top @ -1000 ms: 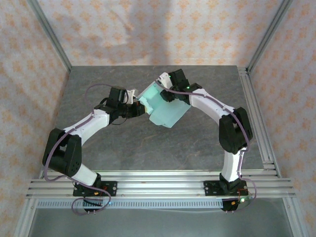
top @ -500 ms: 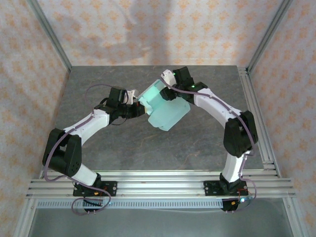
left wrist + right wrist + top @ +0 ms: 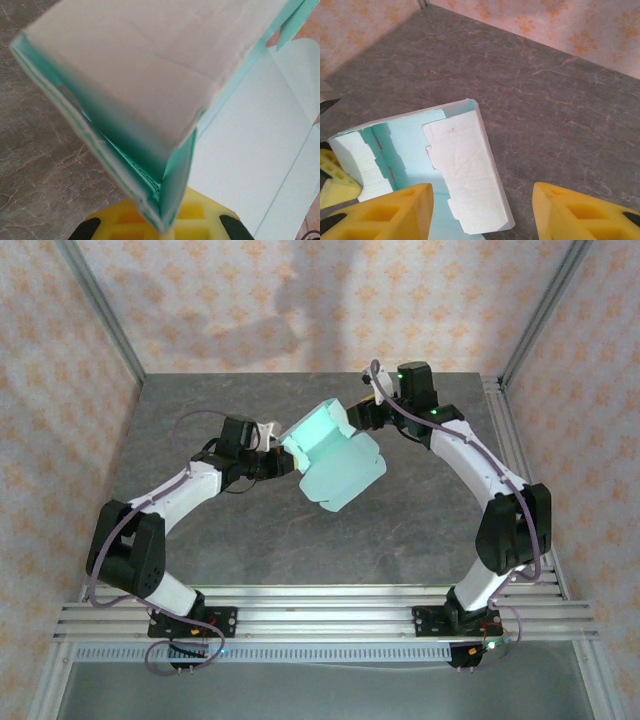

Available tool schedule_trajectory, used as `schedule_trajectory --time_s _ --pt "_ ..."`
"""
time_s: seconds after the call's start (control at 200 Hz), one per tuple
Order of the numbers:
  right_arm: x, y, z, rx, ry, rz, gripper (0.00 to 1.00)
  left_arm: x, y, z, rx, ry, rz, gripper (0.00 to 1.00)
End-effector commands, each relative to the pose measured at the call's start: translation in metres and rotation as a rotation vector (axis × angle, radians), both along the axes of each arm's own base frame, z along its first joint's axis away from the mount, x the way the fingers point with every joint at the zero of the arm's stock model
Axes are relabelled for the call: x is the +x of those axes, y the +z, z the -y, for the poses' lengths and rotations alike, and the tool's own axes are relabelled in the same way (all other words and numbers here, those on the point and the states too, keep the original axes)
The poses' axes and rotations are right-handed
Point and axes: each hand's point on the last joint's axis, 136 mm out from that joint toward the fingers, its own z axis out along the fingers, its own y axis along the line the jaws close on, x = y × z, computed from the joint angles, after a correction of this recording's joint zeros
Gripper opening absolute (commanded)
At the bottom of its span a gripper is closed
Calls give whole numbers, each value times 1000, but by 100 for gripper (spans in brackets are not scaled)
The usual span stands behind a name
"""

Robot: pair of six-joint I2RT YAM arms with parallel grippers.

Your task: Fold the paper box

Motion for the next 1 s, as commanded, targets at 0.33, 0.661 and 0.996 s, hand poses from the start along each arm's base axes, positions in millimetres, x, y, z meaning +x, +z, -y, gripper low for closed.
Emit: schedule_trajectory --time_s 0.33,0.661,0.996 --pt "2 -16 -12 -61 146 -35 55 -6 20 12 -38 -76 56 3" --pt "-11 -22 -30 -22 305 -118 55 -7 21 12 -34 -82 55 4" --pt "-21 -26 -35 -35 346 -145 52 -6 20 13 -35 -86 54 4"
